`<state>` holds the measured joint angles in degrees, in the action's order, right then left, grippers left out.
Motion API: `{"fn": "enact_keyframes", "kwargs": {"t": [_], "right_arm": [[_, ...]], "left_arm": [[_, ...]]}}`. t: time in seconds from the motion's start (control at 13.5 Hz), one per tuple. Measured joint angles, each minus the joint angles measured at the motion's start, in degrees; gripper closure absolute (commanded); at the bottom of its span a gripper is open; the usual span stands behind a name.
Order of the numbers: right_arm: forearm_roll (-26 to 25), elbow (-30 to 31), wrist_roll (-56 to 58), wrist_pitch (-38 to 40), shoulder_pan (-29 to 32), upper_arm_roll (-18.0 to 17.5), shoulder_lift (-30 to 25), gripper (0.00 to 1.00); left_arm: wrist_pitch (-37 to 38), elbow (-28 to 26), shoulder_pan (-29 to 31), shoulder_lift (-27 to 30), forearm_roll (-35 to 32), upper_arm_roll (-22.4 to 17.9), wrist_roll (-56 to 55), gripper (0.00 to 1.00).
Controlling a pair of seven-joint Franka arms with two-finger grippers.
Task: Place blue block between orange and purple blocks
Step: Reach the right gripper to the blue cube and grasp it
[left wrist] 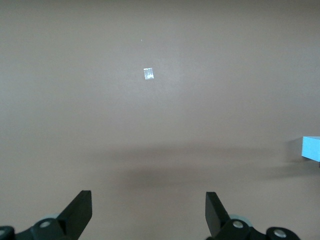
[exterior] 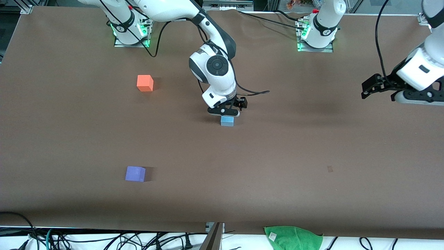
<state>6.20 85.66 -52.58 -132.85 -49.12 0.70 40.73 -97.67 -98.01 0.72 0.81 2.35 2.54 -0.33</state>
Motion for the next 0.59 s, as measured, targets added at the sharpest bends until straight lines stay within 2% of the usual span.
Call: {"fn": "enact_keyframes", "kwargs": {"t": [0.59], "right_arm": [[-4.34,-0.01,2.30,0.05,0.05,0.72,1.62,0.00]], "left_arm": [[4.17,0.19,0.26,0.11,-0.04,0.28,0.65,0.00]]}}
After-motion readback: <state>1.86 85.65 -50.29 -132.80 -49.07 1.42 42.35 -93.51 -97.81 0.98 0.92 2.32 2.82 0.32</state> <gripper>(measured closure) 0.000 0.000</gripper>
